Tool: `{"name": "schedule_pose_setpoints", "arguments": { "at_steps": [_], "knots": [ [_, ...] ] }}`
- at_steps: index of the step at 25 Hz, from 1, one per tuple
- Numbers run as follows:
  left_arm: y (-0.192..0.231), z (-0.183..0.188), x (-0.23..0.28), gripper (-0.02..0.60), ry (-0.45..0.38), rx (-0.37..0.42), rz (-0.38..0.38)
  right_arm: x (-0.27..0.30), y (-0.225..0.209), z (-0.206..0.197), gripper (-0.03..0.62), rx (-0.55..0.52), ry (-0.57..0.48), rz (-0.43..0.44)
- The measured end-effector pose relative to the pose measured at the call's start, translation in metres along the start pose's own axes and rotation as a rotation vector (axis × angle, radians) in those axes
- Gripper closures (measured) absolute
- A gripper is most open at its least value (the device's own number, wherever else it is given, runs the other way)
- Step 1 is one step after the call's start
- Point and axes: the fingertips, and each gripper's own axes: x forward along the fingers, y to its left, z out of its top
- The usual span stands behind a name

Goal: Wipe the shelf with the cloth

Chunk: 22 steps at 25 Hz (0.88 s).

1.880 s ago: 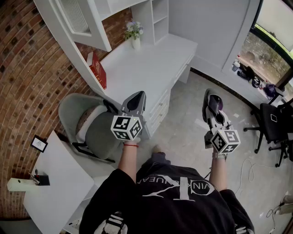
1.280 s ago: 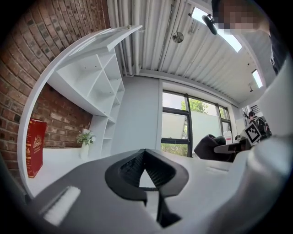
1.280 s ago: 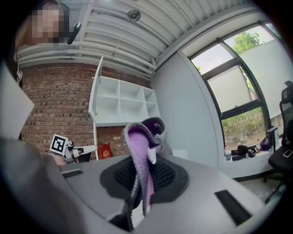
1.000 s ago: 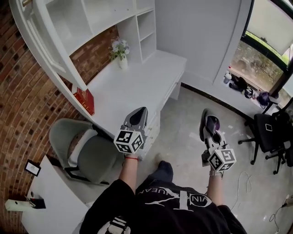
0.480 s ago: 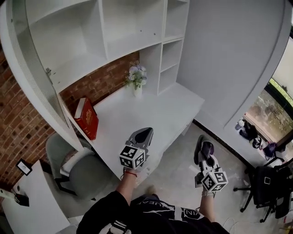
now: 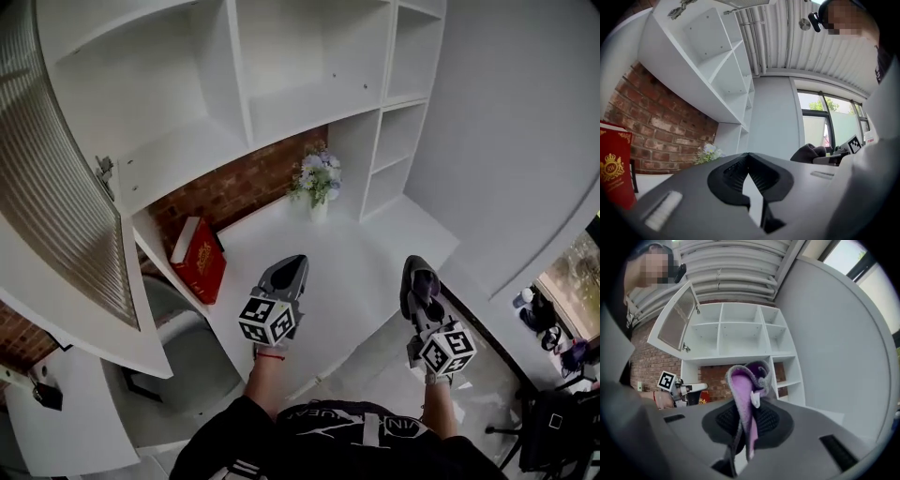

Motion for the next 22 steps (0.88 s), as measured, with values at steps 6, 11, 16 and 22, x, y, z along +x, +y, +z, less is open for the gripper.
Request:
{"name": "schedule_pose_setpoints", "arguments": {
  "at_steps": [6, 11, 16, 22],
  "knots": [
    [0.04, -0.003, -0.023, 0.571, 0.037, 0.022, 0.129, 0.068, 0.006, -0.005, 0.543, 0.035, 0.01, 0.134],
    [0.063, -0.004, -0.039, 0.571, 0.041, 0.035, 0.266, 0.12, 0.007, -0.001, 0.543, 0.034, 0.011, 0.273],
    [0.076, 0.011, -0.035, 0.571, -0.011, 0.055, 0.422, 0.168, 0.0, 0.01, 0.543, 0.022, 0.023, 0.427],
    [0.073, 0.029, -0.012, 0.571, -0.053, 0.085, 0.563, 0.213, -0.007, 0.034, 0.543, -0.025, 0.028, 0.595]
  ]
}}
